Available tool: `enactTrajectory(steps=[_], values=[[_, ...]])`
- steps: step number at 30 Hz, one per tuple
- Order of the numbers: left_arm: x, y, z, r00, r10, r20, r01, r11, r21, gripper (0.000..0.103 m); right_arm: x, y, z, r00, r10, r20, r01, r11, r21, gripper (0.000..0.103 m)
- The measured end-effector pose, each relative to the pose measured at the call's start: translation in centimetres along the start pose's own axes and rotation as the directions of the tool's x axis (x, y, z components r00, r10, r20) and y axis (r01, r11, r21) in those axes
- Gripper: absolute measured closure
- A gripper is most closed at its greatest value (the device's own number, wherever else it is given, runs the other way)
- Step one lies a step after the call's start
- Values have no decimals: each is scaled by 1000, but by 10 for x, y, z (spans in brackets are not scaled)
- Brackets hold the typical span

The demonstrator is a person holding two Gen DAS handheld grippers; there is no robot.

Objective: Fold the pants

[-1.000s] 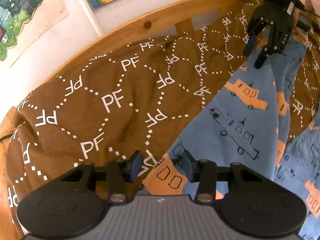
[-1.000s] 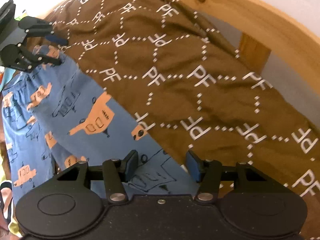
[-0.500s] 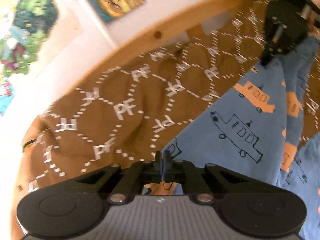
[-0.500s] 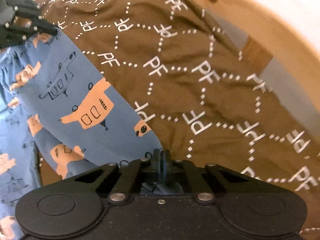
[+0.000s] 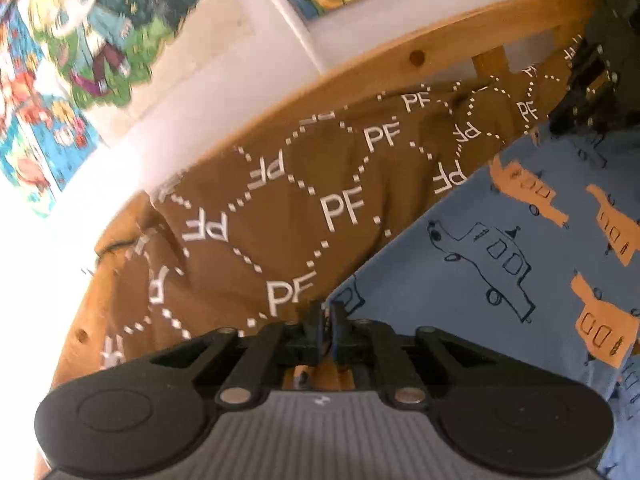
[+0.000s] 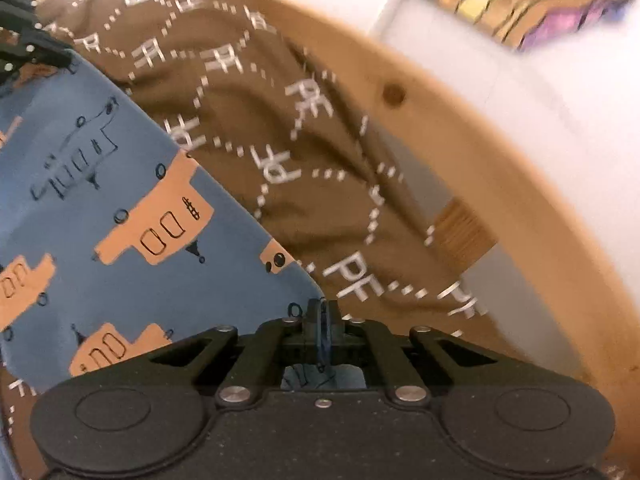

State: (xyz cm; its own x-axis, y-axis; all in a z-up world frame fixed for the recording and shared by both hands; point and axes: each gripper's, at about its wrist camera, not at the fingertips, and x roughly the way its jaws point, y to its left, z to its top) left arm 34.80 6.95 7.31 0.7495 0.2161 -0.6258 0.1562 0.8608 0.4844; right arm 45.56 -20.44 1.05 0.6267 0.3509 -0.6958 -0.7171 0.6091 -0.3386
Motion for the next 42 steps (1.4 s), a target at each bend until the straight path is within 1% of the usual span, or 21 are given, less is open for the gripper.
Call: enactTrajectory(steps=[1, 2, 3, 4, 5, 6, 9, 11, 15, 17, 18, 19, 20, 21, 23, 25, 29, 32, 37, 39, 42], values=[[-1, 7, 0, 1000, -31, 5, 31, 999, -24, 87, 1, 0, -2, 1000, -1, 3, 1, 1000, 17, 86], [-4, 14, -1, 998, -61, 10, 61, 997, -44, 71, -1, -2, -3, 1000, 0, 11, -1, 1000, 30, 79], [-7, 21, -4, 996, -85, 15, 86, 994, -65, 60, -4, -4, -4, 1000, 3, 23, -3, 999, 43, 73], [-8, 29, -5, 993, -117, 23, 119, 989, -84, 40, -10, -8, -3, 999, 10, 39, -12, 998, 56, 68], [-10, 38, -7, 989, -141, 31, 144, 985, -94, 34, -14, -12, -3, 998, 18, 53, -22, 998, 63, 57], [-12, 45, -8, 988, -152, 30, 155, 984, -91, 34, -18, -14, 0, 997, 32, 68, -37, 997, 72, 42], [-20, 66, -8, 986, -165, 38, 168, 983, -81, 33, -29, -21, 7, 986, 119, 116, -129, 989, 78, 26], [-27, 78, -8, 979, -199, 51, 202, 976, -84, 25, -32, -17, 12, 981, 148, 129, -157, 986, 59, 22], [-37, 86, -9, 960, -270, 80, 277, 956, -96, 21, -24, -4, 22, 973, 196, 124, -198, 980, 3, 22], [-36, 77, -9, 957, -281, 66, 285, 957, -53, 24, -17, 0, 25, 972, 207, 107, -207, 978, -9, 25], [-34, 71, -9, 955, -292, 46, 293, 956, -27, 28, -15, 1, 26, 972, 213, 103, -214, 977, -6, 32], [-31, 65, -8, 954, -299, 19, 299, 954, 3, 42, -10, 2, 28, 969, 226, 99, -228, 974, 0, 35], [-28, 58, -7, 956, -292, -13, 293, 956, 32, 64, -8, 4, 29, 968, 233, 94, -234, 972, -2, 43], [-23, 52, -6, 960, -278, -42, 280, 959, 51, 72, -7, 5, 31, 969, 231, 86, -231, 973, -12, 45], [-16, 46, -2, 962, -264, -77, 268, 962, 52, 77, -3, 7, 33, 969, 234, 79, -233, 972, -19, 48], [-12, 45, 1, 958, -273, -90, 277, 960, 34, 83, 1, 8, 36, 969, 239, 71, -239, 971, -6, 58], [-12, 47, 2, 960, -266, -90, 269, 963, 13, 97, 8, 11, 39, 967, 250, 45, -251, 968, 6, 94], [-15, 47, -1, 972, -223, -78, 225, 974, 8, 99, 5, 20, 36, 973, 227, 49, -226, 974, -24, 103], [-22, 47, -5, 981, -188, -54, 188, 982, 3, 100, -22, 21, 26, 974, 181, 137, -181, 983, -10, 103], [-26, 44, -6, 985, -169, -40, 170, 985, 32, 100, -40, 23, 21, 971, 158, 178, -159, 987, -6, 103], [-40, 36, -11, 991, -132, 17, 129, 984, 126, 100, -67, 31, 6, 962, 152, 228, -157, 988, 2, 103]])
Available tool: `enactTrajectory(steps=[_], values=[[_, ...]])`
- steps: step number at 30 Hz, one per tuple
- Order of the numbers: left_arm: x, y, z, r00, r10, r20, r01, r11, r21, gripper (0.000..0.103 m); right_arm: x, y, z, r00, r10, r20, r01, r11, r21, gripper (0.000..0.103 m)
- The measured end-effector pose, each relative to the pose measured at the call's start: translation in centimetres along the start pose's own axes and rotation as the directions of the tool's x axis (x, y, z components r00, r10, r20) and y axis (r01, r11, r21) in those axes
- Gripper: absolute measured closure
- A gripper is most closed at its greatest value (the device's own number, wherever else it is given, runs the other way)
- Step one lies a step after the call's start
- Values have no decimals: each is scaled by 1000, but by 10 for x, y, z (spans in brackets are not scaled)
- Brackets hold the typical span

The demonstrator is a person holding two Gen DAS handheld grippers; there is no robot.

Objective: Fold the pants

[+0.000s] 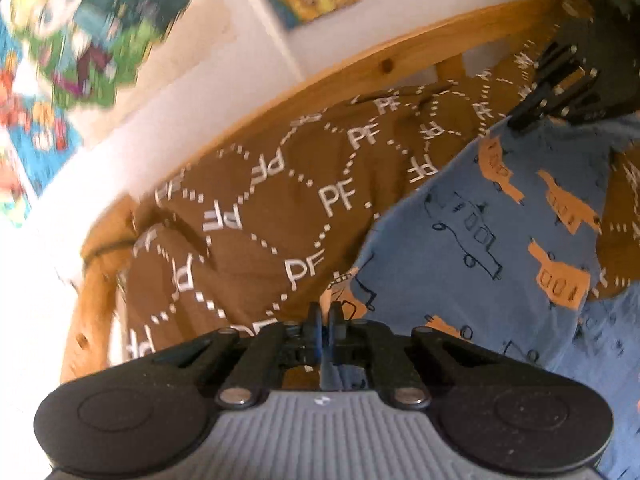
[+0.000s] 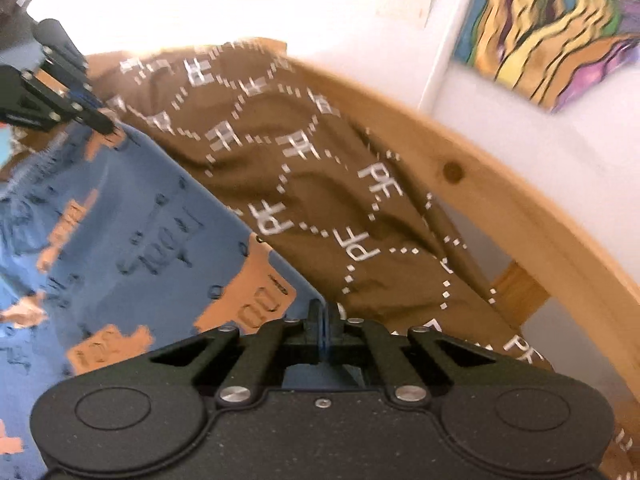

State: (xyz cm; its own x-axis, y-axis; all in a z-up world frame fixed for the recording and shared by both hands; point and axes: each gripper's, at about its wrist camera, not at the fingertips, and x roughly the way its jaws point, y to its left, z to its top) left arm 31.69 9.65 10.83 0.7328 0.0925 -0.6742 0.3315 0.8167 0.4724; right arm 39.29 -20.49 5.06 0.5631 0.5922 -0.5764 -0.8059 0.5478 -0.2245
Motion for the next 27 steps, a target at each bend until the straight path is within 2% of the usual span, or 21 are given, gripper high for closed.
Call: enactTrajectory(steps=[5, 9, 11, 13, 18, 20, 24, 27], values=[[-24, -24, -16, 991, 73, 110, -88, 986, 140, 100, -46, 33, -23, 999, -18, 45, 19, 1000, -16, 103], [-47, -44, -37, 972, 91, 218, -136, 970, 201, 100, -86, 63, -37, 995, -35, 90, 36, 999, -8, 103], [-61, -58, -52, 953, 104, 283, -180, 950, 257, 100, -103, 81, -46, 994, -41, 101, 42, 999, -9, 103], [-74, -72, -65, 944, 95, 315, -194, 935, 298, 100, -117, 100, -53, 995, -43, 95, 45, 999, -19, 103], [-95, -98, -92, 947, 47, 317, -174, 905, 387, 100, -147, 145, -75, 996, -40, 74, 42, 999, -18, 103], [-99, -109, -105, 953, 16, 303, -156, 882, 445, 100, -155, 163, -86, 997, -38, 61, 38, 999, -7, 103], [-100, -127, -132, 965, -32, 260, -108, 857, 504, 100, -161, 194, -110, 999, -40, 34, 39, 999, 19, 103], [-94, -137, -149, 972, -46, 229, -79, 859, 506, 100, -159, 213, -127, 999, -48, 12, 47, 998, 51, 103]])
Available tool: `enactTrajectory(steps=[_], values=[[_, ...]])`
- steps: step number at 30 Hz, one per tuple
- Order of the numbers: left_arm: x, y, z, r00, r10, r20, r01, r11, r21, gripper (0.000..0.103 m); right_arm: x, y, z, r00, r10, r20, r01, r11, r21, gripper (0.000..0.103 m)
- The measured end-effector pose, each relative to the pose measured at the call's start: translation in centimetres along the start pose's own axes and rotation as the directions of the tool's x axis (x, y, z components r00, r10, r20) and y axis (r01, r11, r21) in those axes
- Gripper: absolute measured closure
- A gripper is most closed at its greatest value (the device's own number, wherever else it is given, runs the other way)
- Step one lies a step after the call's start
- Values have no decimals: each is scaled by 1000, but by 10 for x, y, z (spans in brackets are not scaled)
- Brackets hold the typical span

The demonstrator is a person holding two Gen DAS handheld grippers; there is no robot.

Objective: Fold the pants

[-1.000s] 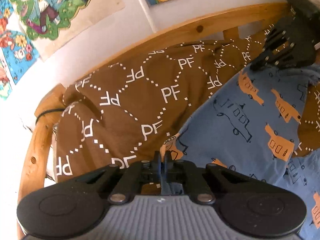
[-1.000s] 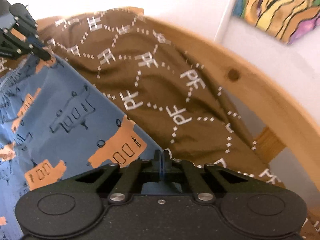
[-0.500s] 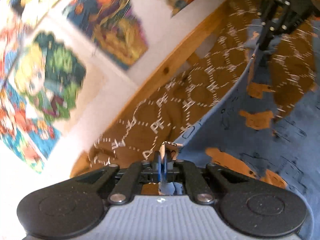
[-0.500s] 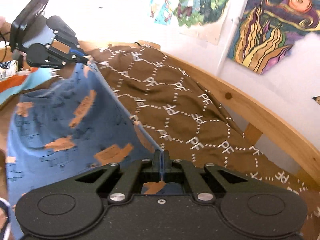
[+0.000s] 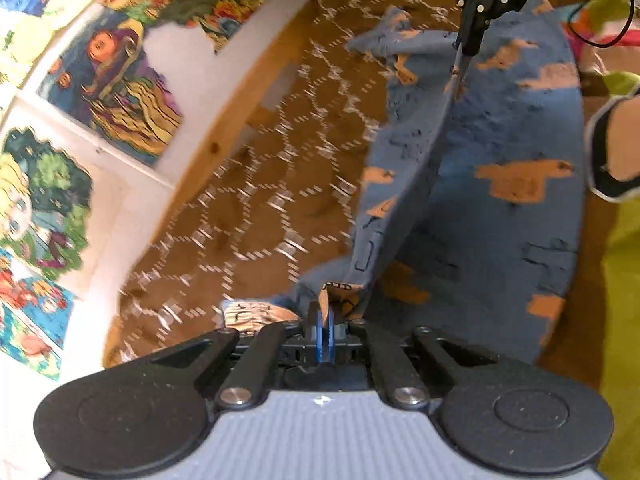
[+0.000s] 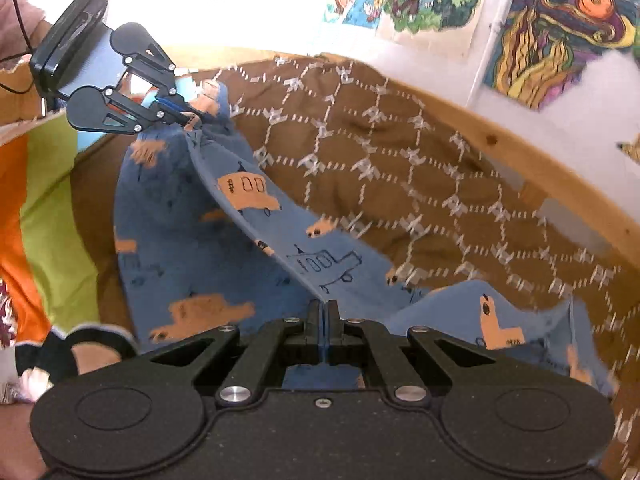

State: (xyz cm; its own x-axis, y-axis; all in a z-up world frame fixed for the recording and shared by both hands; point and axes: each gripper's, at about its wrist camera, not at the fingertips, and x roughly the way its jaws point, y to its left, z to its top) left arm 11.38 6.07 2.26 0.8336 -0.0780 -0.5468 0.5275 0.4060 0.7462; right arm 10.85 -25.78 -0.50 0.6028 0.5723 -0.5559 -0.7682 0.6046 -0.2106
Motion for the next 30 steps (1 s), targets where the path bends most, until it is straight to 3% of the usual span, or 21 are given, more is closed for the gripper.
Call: enactTrajectory(steps=[9, 27, 30], values=[[-5, -30, -17, 1000, -13, -15, 13, 999, -37, 100, 0, 26, -23, 999, -26, -19, 27, 999, 36, 103], [-2, -49, -28, 996, -50, -68, 52, 998, 24, 97, 2, 62, -42, 998, -56, -27, 56, 998, -5, 103], [-1, -51, -27, 996, -47, -73, 49, 998, 30, 93, 6, 66, -42, 997, -74, -33, 73, 997, -34, 89]])
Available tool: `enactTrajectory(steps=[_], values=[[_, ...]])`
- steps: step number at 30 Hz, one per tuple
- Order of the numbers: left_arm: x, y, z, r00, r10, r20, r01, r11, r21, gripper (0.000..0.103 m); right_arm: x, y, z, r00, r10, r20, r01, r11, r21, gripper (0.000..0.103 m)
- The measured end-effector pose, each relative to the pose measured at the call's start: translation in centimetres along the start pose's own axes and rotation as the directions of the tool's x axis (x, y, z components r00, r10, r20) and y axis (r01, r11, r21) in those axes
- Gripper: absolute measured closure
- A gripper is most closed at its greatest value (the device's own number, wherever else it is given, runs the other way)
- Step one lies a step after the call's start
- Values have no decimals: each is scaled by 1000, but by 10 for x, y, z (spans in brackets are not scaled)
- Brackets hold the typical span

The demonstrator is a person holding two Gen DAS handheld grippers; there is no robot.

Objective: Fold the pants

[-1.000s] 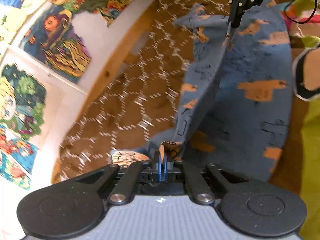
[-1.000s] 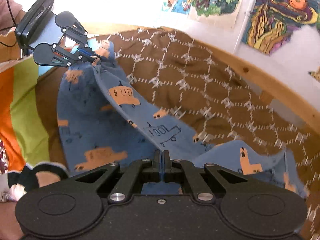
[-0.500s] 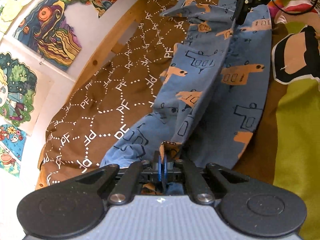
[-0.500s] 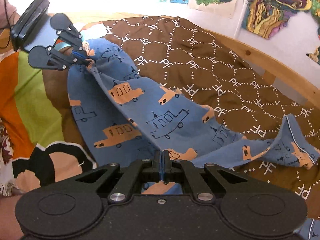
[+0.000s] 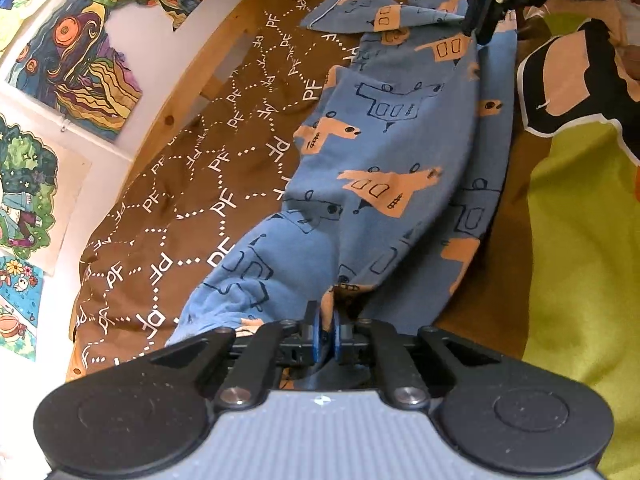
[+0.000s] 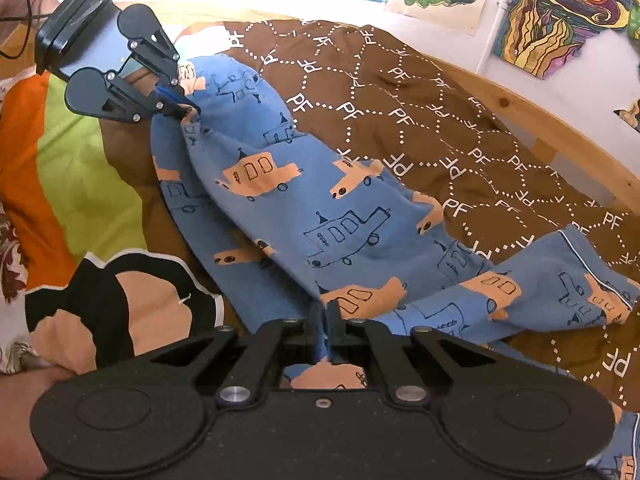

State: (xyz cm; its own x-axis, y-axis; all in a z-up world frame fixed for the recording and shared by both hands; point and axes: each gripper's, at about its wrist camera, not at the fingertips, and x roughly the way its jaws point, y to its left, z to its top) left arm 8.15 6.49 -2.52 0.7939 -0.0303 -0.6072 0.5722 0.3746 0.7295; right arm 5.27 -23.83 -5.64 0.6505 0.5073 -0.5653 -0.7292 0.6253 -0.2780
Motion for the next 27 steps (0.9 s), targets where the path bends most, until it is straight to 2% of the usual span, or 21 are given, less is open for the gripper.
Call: enactTrajectory(steps=[3, 8, 9, 11, 12, 13, 14, 15, 18, 27], values=[[0, 0, 1, 1000, -3, -2, 3, 1000, 7, 90, 2, 4, 0, 1000, -6, -4, 5, 999, -37, 85], [-1, -1, -2, 1000, 5, -5, -5, 999, 44, 76, 5, 8, -2, 1000, -26, -5, 26, 996, -86, 77], [-2, -2, -3, 1000, 8, -7, -8, 999, 51, 76, 5, 8, -2, 1000, -29, -6, 28, 995, -94, 77], [-2, -1, -5, 1000, 15, -12, -15, 998, 62, 77, 6, 10, -2, 999, -31, -11, 30, 994, -108, 79], [-2, -1, -6, 1000, 17, -12, -16, 998, 64, 80, 7, 11, -2, 999, -29, -14, 27, 993, -112, 87], [-3, 0, -6, 1000, 21, -11, -20, 998, 67, 88, 7, 13, -1, 1000, -28, -14, 26, 993, -118, 94], [-3, 0, -6, 1000, 26, -9, -25, 997, 74, 92, 7, 14, -1, 1000, -27, -14, 25, 992, -123, 100], [-4, 0, -6, 1000, 27, -6, -27, 996, 82, 93, 7, 16, 0, 1000, -28, -13, 26, 992, -126, 102], [-7, 1, -6, 1000, 22, 1, -22, 992, 121, 97, 5, 15, 2, 1000, -27, -10, 26, 994, -108, 103], [-23, 13, -9, 998, 55, 19, -57, 975, 214, 100, -9, 16, 5, 1000, -5, -1, 5, 996, -89, 103]])
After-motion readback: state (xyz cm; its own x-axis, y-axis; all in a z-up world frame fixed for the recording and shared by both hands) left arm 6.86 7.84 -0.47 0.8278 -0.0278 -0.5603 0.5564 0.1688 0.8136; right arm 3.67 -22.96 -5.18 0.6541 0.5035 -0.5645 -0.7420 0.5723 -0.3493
